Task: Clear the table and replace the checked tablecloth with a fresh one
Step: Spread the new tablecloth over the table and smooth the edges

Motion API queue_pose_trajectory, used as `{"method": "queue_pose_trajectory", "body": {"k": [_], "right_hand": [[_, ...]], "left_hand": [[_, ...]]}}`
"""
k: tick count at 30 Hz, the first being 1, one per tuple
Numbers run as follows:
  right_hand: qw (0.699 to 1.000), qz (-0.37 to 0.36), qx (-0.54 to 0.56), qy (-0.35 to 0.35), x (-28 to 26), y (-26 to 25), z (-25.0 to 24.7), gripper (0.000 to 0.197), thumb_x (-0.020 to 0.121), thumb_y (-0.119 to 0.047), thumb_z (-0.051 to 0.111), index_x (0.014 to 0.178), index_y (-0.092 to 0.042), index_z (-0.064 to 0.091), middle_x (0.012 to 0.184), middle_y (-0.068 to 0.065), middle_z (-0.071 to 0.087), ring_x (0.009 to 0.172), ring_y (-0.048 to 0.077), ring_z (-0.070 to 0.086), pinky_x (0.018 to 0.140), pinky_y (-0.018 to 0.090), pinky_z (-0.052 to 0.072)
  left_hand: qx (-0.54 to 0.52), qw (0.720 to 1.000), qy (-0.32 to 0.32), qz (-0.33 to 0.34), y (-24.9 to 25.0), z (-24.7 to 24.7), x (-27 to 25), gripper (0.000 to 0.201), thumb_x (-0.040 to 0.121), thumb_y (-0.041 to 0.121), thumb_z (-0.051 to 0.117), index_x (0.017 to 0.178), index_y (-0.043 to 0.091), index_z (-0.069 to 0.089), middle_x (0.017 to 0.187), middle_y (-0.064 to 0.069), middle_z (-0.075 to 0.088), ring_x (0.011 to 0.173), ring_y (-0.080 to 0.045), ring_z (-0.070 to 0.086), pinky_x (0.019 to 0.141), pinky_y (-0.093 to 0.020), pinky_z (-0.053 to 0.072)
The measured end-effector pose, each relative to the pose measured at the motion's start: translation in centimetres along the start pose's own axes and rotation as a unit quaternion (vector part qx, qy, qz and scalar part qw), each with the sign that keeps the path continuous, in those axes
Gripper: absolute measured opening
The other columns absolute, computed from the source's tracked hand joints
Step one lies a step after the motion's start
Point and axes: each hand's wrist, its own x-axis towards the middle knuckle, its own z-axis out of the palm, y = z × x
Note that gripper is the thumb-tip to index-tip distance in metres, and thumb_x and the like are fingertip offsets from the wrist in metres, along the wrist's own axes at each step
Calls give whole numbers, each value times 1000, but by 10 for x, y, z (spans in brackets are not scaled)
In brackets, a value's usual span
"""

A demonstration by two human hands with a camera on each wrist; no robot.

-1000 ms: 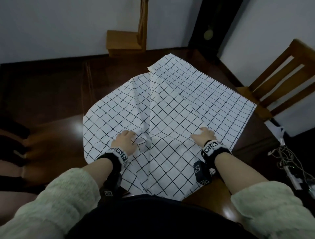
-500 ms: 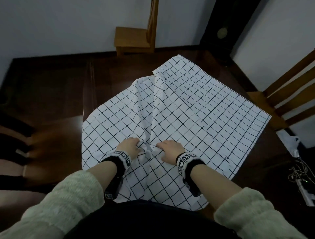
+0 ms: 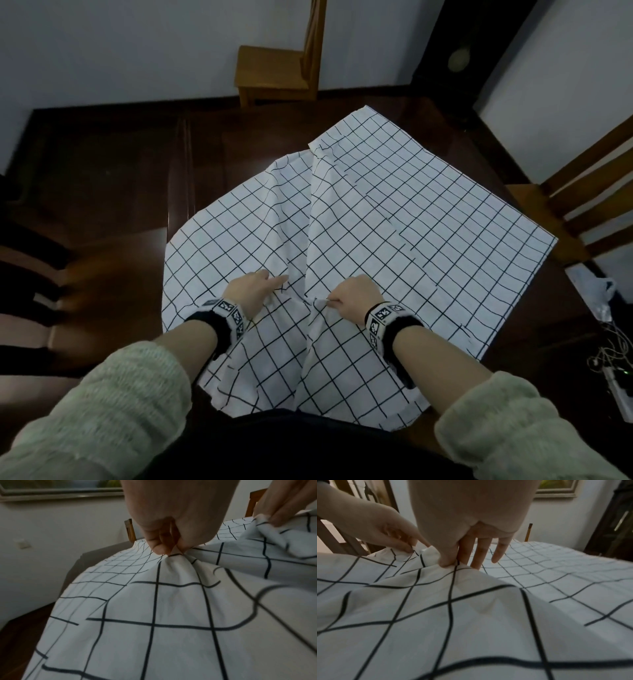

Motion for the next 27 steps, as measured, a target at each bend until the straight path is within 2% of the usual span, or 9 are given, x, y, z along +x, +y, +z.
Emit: {"method": "queue_pose_trajectory", "body": {"k": [5,8,10,13,15,18,22,25,27], "right_hand": [[997,17,-70,5,-7,5,-18,27,100,-26,42,84,-26,64,72,-6,56,69,19,46,77,33,33],[990,92,-94,41,-18,17,-38,29,94,-17,41,89,-30,66,67,-6,49,68,21,48,75,34,35],[981,163,-69,79,-28,32,-48,31,96,-20,40,101,-33,67,73,-6,50,76,21,51,80,34,36],[961,242,-88,101,-42,54,-58,22,94,-26,45,101,-29,66,93,-6,62,101,20,56,94,38,33],[949,284,-122,66,-53,65,-62,19,91,-27,49,102,-27,65,105,-5,65,113,20,51,103,41,29],[925,362,-106,-56,-73,86,-55,22,92,-33,48,108,-28,62,112,-5,65,123,22,48,110,49,21],[883,435,-54,-169,-94,107,-36,38,94,-39,43,123,-23,60,125,0,62,118,27,54,106,56,23],[883,427,-32,-192,-96,108,-41,45,84,-56,56,112,-22,62,124,1,61,118,29,54,104,56,29],[896,417,-7,-150,-85,106,-53,34,84,-48,58,104,-21,62,122,2,62,115,28,55,103,53,33]], "left_hand": [[54,998,6,20,-1,-7,-7,62,91,-1,43,142,32,34,113,-4,43,104,-22,48,71,-30,46],[54,998,16,-31,-11,-23,-5,46,92,5,45,133,26,47,118,-6,41,109,-26,47,80,-37,51],[70,993,14,-91,-21,-39,-3,37,94,10,47,128,21,53,121,-6,41,113,-27,47,85,-39,51],[96,978,-10,-184,-36,-61,-6,35,93,15,51,127,11,54,127,-7,42,120,-29,46,92,-42,48],[114,968,-34,-219,-49,-69,-12,36,93,21,54,127,9,53,127,-8,46,120,-30,48,89,-41,48],[130,956,-72,-253,-62,-69,-31,33,89,37,55,112,13,63,110,-3,59,101,-26,58,79,-37,50],[175,930,-166,-279,-66,-46,-56,20,69,19,67,88,17,61,99,1,61,92,-26,60,77,-42,52],[149,925,-240,-253,-68,-42,-55,14,67,17,69,71,13,56,88,-2,55,86,-28,54,76,-50,49],[134,940,-214,-229,-69,-48,-43,11,66,19,67,72,12,60,86,1,60,84,-22,59,75,-41,51]]}}
